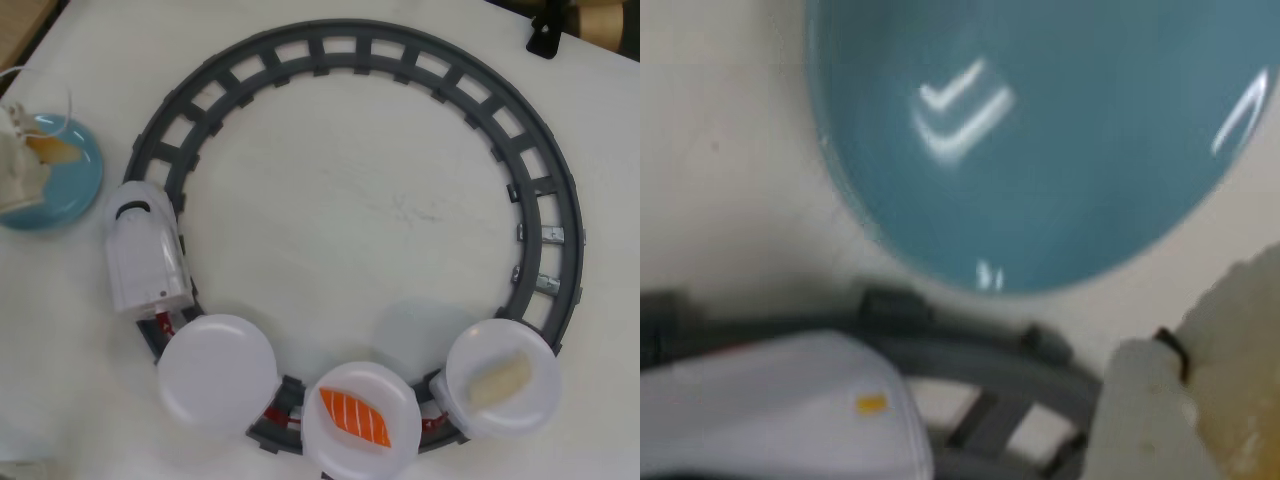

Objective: Pick up the sushi from the Shinkansen and put it on the blue dish

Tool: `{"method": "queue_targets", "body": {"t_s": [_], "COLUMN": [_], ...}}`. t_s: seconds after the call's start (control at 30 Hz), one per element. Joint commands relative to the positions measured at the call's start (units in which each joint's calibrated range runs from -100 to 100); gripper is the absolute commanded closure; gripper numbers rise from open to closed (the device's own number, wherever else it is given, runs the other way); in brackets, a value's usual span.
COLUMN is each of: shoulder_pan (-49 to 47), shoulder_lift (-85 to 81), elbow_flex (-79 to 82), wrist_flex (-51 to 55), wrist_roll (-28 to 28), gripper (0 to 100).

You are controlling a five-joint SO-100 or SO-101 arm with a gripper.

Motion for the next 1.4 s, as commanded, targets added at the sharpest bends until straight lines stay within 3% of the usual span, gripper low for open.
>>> {"method": "queue_targets", "body": {"t_s": [0.0,0.27,0.83,1.07,1.37], "shoulder_pan": [-1.30,-5.61,-4.82,-5.26,-5.61], "shoulder_lift": [2.46,10.01,15.74,16.23,15.49], "elbow_flex": [-6.78,-11.74,-10.21,-9.21,-9.39], "wrist_flex": [-0.76,-0.93,-2.55,-2.29,-1.19], "wrist_roll": [-1.23,-2.07,-3.22,-3.12,-3.12], "gripper": [93,93,92,77,77]}}
